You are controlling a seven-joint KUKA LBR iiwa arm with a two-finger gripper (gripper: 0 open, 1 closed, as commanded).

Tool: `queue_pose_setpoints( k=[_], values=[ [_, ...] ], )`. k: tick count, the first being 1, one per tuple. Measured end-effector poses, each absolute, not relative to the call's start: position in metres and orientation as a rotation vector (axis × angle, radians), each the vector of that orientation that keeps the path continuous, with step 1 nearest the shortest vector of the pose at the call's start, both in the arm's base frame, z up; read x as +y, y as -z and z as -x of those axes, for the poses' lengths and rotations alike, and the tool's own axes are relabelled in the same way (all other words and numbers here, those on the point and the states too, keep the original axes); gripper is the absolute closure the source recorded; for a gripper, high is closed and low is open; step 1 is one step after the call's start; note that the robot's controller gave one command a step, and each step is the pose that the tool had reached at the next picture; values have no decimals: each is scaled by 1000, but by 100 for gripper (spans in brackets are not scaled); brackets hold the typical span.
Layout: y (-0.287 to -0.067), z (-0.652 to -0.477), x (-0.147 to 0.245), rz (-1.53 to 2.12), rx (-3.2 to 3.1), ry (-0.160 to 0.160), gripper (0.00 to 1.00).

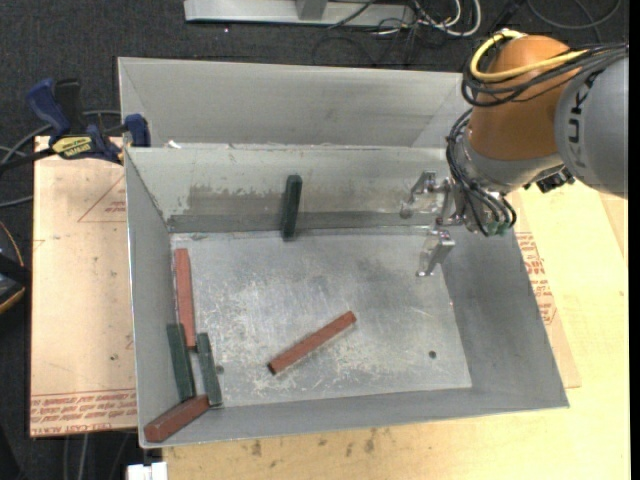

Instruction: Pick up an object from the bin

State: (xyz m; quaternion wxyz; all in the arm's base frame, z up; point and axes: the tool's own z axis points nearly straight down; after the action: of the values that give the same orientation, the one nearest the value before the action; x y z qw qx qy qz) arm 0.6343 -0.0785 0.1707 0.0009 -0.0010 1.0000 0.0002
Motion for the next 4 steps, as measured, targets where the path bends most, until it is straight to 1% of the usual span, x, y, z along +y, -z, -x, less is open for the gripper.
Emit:
queue_pose_setpoints(
  k=[1,2,3,4],
  values=[
    [-171,-590,-44,90,3139,1,0],
    [-119,-569,-14,70,3134,-2,0],
    [-79,-584,10,225,3121,1,100],
    [-76,-584,10,225,3118,-1,0]
  ],
)
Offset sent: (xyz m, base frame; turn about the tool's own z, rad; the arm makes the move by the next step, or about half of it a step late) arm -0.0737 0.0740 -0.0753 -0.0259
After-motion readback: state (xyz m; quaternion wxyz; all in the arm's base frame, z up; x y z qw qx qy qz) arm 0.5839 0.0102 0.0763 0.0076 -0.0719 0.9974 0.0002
